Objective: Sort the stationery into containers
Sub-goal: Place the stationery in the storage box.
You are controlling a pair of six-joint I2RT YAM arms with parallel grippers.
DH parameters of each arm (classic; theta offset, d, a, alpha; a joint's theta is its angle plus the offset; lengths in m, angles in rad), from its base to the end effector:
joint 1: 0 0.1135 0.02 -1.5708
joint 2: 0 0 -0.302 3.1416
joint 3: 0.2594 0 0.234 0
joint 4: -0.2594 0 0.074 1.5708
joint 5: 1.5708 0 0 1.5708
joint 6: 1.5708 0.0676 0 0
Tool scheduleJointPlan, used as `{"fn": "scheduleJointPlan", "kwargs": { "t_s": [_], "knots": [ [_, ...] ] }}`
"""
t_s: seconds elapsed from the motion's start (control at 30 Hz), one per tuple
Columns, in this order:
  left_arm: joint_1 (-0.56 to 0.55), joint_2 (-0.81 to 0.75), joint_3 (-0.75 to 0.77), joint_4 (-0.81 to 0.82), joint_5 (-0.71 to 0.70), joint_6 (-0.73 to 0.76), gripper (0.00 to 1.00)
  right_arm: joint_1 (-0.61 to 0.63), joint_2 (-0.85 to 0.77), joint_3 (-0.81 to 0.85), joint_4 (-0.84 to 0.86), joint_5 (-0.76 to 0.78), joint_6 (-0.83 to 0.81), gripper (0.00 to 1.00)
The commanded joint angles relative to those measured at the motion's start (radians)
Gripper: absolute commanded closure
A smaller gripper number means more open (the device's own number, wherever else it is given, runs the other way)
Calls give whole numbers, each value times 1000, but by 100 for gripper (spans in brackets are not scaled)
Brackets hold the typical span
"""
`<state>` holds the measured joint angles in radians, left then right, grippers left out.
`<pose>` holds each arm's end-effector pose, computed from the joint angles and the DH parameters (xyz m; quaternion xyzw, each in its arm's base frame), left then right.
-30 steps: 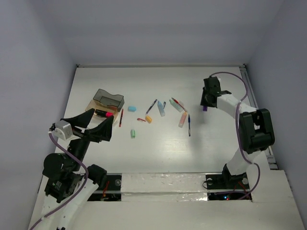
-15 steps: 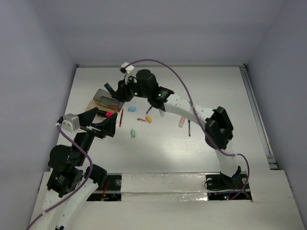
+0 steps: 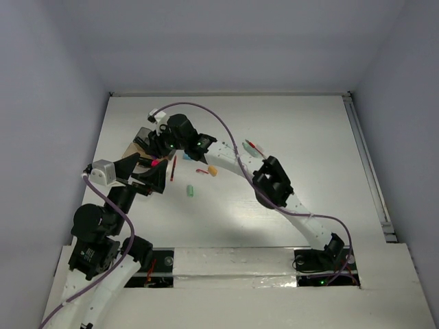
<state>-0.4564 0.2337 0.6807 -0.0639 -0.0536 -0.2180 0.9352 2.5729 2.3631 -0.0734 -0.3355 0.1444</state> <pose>0.0334 -0.0124 0.3882 0.0445 0.5580 -0.2600 0.7868 0.3623 0.5287 0.2492 -0.3962 0.6891 0.4187 0.4390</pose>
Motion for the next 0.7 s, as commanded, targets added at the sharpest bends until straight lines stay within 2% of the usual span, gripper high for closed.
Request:
{"fn": "scheduleJointPlan", "kwargs": {
  "t_s": [0.0, 0.47, 0.5, 0.6, 0.67],
  "knots": [
    [19, 9, 22, 45, 8, 9, 1, 16, -22, 16, 23, 21, -37, 81],
    [28, 15, 19, 47, 17, 6, 1, 25, -8, 13, 21, 26, -55, 64],
    [28, 16, 19, 47, 17, 6, 1, 25, -11, 10, 26, 26, -55, 62],
    [28, 16, 19, 47, 18, 6, 1, 25, -14, 22, 20, 24, -57, 47],
    [28, 18, 19, 47, 18, 8, 1, 25, -22, 30, 18, 21, -58, 44]
  ]
}}
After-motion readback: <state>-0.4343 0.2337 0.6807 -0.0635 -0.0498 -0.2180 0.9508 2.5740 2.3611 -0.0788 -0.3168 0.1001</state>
